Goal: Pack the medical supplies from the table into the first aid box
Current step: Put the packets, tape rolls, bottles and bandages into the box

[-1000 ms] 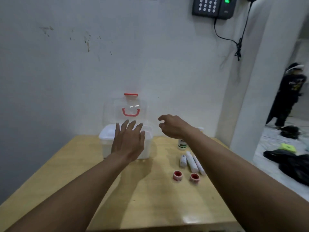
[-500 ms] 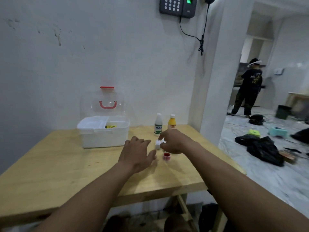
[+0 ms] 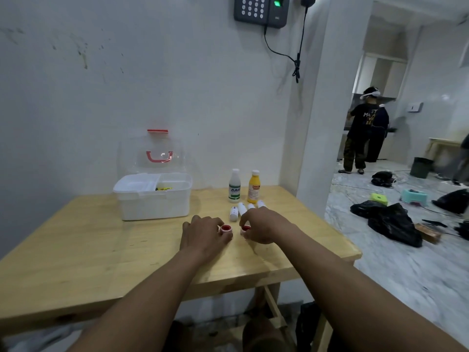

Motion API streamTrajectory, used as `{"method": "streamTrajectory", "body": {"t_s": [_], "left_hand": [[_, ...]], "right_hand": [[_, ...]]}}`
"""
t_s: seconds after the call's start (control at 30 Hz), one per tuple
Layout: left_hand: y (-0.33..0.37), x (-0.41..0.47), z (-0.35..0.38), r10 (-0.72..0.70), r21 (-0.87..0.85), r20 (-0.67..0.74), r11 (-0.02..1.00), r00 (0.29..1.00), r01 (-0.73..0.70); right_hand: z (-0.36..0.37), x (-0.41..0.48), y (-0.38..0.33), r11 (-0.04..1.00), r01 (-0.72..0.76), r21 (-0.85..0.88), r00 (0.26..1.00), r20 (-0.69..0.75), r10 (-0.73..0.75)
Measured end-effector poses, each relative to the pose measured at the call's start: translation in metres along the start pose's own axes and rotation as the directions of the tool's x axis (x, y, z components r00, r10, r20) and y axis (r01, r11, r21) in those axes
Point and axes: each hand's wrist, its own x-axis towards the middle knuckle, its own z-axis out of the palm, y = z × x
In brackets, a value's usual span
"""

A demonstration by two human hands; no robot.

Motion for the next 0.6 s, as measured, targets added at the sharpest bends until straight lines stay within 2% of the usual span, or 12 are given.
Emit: {"method": "streamTrajectory", "body": {"t_s": [0.13, 0.33, 0.47, 0.6], "left_hand": [[-0.001, 0.001, 0.002, -0.034, -0.07, -0.012, 0.997, 0.999, 0.033], [-0.012, 0.006, -0.003, -0.052, -0.133, -0.024, 0.99, 0.998, 0.048], [-0.021, 0.009, -0.021, -0.042, -0.191, -0.105, 0.981, 0.994, 0.021], [-0.034, 0.02, -0.052, -0.071, -0.225, -0.172, 0.974, 0.983, 0.031]], "right_hand": [[0.006, 0.004, 0.002, 0.992, -0.061, 0.113, 0.998, 0.024, 0.059], [-0.003, 0.006, -0.006, 0.994, -0.061, 0.091, 0.997, 0.058, 0.056], [-0.019, 0.023, -0.011, 0.977, -0.088, 0.192, 0.995, -0.017, 0.093], [-0.048, 0.039, -0.022, 0.97, -0.052, 0.239, 0.99, -0.112, 0.081]]}}
